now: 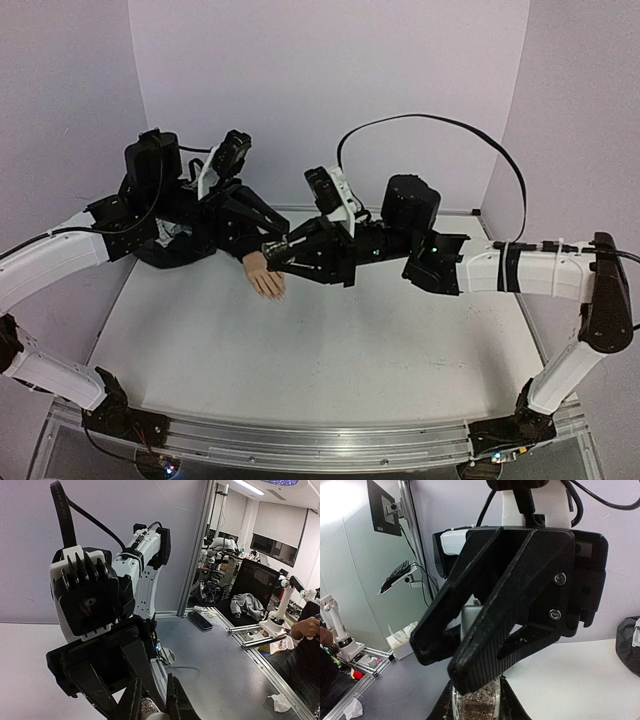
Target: Paint the nails
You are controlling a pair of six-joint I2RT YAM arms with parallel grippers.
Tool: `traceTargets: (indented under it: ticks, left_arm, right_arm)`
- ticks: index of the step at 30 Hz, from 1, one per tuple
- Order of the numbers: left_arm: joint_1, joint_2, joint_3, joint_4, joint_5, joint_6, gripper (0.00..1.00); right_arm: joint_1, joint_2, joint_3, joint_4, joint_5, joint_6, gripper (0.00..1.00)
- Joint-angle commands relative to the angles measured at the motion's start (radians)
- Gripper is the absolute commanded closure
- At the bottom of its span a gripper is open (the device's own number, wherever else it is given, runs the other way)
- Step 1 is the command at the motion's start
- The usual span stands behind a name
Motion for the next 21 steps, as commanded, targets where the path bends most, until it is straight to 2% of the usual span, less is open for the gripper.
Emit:
traceTargets:
  ticks: [1, 4, 6, 10, 14, 17, 21]
  left_arm:
    - [0.008, -0.019, 0.037, 0.06, -0.039, -0.011, 0.92]
    - [0.027, -0.066, -0.014, 0.049, -0.288, -0.072, 0.56]
    - [0.047, -0.096, -0.039, 0.028, -0.397, -0.123, 0.38]
    - [0.065, -0.137, -0.048, -0.047, -0.477, -0.202, 0.17]
    - [0.065, -0.149, -0.025, -0.143, -0.614, -0.311, 0.14]
    - [0.065, -0.121, -0.026, -0.191, -0.722, -0.448, 0.18]
    - [0.064, -0.066, -0.018, -0.219, -0.734, -0.55, 0.24]
  right_arm:
    - [-0.003, -0.072, -0.044, 0.083, 0.029, -0.063, 1.0]
    - [-0.005, -0.093, -0.051, -0.016, 0.217, -0.146, 1.0]
    - [-0.005, -0.094, -0.045, -0.087, 0.351, -0.186, 1.0]
    - [-0.004, -0.076, -0.002, -0.196, 0.55, -0.244, 1.0]
    - [0.0, -0.049, 0.045, -0.253, 0.707, -0.264, 1.0]
    - [0.022, -0.024, 0.072, -0.262, 0.834, -0.264, 1.0]
    - [0.069, 0.017, 0.116, -0.277, 0.996, -0.319, 1.0]
